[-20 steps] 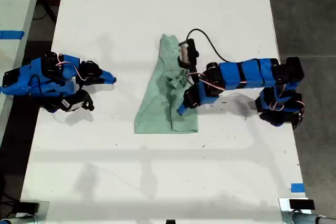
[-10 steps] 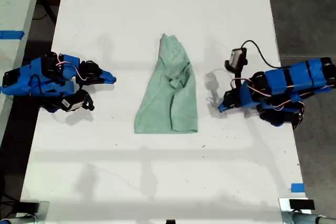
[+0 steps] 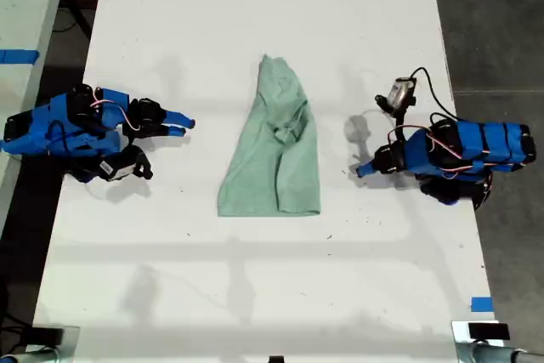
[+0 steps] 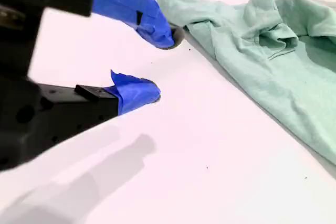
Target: Fold t shirt
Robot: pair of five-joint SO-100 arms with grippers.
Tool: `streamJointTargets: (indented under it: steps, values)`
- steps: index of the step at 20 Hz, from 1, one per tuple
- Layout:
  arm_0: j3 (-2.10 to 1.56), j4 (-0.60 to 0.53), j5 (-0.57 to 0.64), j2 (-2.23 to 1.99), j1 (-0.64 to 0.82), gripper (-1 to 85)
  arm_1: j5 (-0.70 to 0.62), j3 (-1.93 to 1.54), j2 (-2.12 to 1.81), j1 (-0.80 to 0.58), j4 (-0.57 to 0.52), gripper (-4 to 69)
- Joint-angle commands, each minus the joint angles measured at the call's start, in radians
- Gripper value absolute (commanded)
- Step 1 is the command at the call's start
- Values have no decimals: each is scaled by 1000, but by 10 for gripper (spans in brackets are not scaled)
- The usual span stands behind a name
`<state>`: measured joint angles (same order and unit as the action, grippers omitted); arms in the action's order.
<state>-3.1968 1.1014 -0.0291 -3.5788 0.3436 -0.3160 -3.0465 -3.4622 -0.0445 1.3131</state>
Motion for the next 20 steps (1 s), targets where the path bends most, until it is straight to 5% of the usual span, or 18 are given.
streamJointTargets:
  steps: [1,20]
  values:
    - [-9,-6,-14,-8,-8,130,-51,-67,-26,-25,3,20]
    - [-9,-6,-14,-8,-9,130,-83,-67,-20,-34,6,20]
